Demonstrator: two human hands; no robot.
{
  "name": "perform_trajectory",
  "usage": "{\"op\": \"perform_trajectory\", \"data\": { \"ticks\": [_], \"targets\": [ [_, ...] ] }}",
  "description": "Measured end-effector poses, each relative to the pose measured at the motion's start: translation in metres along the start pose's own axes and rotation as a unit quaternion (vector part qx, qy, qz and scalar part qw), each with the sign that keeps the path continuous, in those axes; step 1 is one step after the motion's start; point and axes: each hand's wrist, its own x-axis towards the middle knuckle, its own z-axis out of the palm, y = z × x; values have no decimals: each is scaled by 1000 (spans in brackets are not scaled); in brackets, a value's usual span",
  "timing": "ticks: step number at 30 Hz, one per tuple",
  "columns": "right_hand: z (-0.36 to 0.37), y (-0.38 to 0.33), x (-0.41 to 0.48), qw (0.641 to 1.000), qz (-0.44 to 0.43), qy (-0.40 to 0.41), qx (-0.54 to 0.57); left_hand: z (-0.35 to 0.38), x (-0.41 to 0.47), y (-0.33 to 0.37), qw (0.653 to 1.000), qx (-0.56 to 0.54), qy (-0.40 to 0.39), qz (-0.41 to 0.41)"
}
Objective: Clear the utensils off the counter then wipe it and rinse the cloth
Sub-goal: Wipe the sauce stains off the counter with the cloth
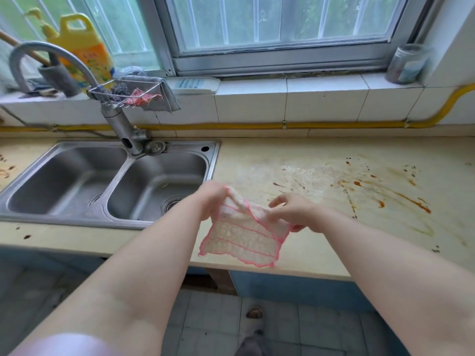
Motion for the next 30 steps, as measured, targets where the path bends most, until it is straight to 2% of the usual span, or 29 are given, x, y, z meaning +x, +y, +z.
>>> {"op": "perform_trajectory", "data": {
  "ticks": [1, 3, 5, 7, 9, 12, 14, 17, 22, 26, 30],
  "targets": [
    [1, 3, 7, 995, -7, 96, -5, 0, 7, -5, 998, 4, 54, 12],
    [5, 7, 17, 969, -17, 232, -87, 1, 10, -15, 981, 115, 155, 26],
    [10, 11, 22, 951, -65, 274, -126, 6, 9, -25, 951, 246, 182, 42],
    [20, 16, 27, 946, -133, 248, -160, 14, 12, -35, 934, 311, 160, 73],
    [35, 19, 31, 941, -179, 169, -232, 25, 14, -45, 909, 377, 117, 134],
    [60, 26, 40, 934, -177, 61, -305, 40, 18, -69, 824, 522, 16, 222],
    [71, 33, 46, 928, -143, 19, -343, 43, 22, -87, 794, 574, -30, 199],
    [76, 39, 59, 903, -125, 10, -410, 40, 33, -102, 800, 575, -37, 167],
    [72, 23, 95, 871, -107, 5, -479, 28, 67, -85, 799, 579, -44, 155],
    [64, 10, 120, 875, -97, 7, -475, 16, 101, -69, 806, 567, -45, 162],
    [49, -6, 152, 883, -92, 17, -460, 4, 136, -48, 789, 584, -48, 182]
  ]
}}
